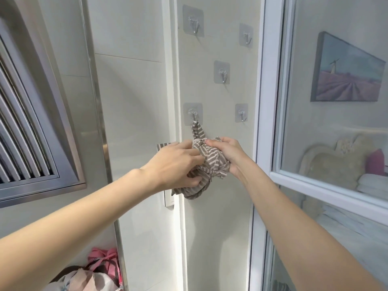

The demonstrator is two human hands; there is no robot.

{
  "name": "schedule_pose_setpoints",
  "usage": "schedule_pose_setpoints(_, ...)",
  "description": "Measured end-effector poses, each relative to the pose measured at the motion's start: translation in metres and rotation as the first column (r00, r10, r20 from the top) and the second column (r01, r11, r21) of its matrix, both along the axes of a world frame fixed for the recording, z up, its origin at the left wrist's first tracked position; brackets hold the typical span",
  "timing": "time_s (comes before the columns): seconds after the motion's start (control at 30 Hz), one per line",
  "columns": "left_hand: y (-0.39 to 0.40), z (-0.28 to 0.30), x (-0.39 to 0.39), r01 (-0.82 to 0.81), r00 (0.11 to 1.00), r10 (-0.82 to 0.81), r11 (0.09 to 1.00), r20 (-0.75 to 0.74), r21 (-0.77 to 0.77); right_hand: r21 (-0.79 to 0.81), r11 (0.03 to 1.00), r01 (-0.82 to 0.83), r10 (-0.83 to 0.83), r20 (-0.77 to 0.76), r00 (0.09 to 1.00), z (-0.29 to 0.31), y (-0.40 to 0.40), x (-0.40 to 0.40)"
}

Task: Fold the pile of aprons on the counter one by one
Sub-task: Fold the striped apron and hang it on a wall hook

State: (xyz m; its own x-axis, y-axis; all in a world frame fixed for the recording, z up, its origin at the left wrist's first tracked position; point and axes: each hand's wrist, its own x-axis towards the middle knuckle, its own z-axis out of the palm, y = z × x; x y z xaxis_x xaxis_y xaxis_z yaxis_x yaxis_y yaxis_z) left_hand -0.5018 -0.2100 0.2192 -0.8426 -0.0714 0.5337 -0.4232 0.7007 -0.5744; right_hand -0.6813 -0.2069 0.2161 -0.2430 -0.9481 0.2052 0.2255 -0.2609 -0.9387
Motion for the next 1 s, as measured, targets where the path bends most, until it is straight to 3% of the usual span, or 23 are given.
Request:
schedule_pose_setpoints(0.17, 0.004, -0.021, -0.034, 0.086, 0.994, -0.094, 0.986, -0.048, -0.145, 0.014, 0.997, 0.078, -0.078, -0.004, 0.997, 0.007, 0.000, -0.005)
schedule_pose_setpoints(0.33, 0.001, -0.027, -0.011, 0.168, 0.985, -0.174, 0.973, -0.023, -0.161, 0.030, 0.999, -0.021, 0.019, 0.063, 0.998, 0.001, 0.000, -0.006)
schedule_pose_setpoints(0.43, -0.003, -0.036, 0.009, 0.168, 0.985, -0.167, 0.986, -0.038, 0.006, -0.056, 0.998, -0.012, 0.011, -0.010, 1.000, -0.009, -0.003, -0.008)
schedule_pose_setpoints(0.5, -0.005, -0.032, 0.013, 0.158, 0.977, -0.119, 0.962, -0.177, 0.223, -0.127, 0.992, 0.001, -0.007, -0.048, 0.999, -0.019, -0.003, -0.012)
schedule_pose_setpoints(0.6, -0.003, -0.026, 0.006, 0.101, 0.861, 0.209, 0.824, -0.464, 0.558, -0.153, 0.988, 0.018, -0.030, -0.077, 0.997, -0.033, -0.003, -0.011)
schedule_pose_setpoints(0.63, -0.004, -0.028, 0.003, 0.111, 0.823, 0.278, 0.776, -0.495, 0.620, -0.158, 0.987, 0.016, -0.030, -0.081, 0.996, -0.037, -0.003, -0.011)
schedule_pose_setpoints(0.73, -0.007, -0.033, 0.000, 0.218, 0.784, 0.279, 0.713, -0.555, 0.666, -0.170, 0.985, -0.010, 0.000, -0.059, 0.998, -0.039, -0.002, -0.011)
schedule_pose_setpoints(0.8, -0.011, -0.029, 0.005, 0.321, 0.772, 0.298, 0.580, -0.562, 0.749, -0.181, 0.983, -0.028, 0.029, 0.003, 1.000, -0.037, 0.001, -0.011)
schedule_pose_setpoints(0.93, -0.015, -0.025, 0.010, 0.539, 0.780, 0.328, 0.082, -0.533, 0.839, -0.216, 0.975, -0.061, 0.089, 0.125, 0.988, -0.038, 0.003, -0.009)
schedule_pose_setpoints(1.0, -0.022, -0.024, 0.011, 0.585, 0.775, 0.366, -0.108, -0.515, 0.804, -0.226, 0.973, -0.053, 0.085, 0.133, 0.987, -0.038, 0.004, -0.009)
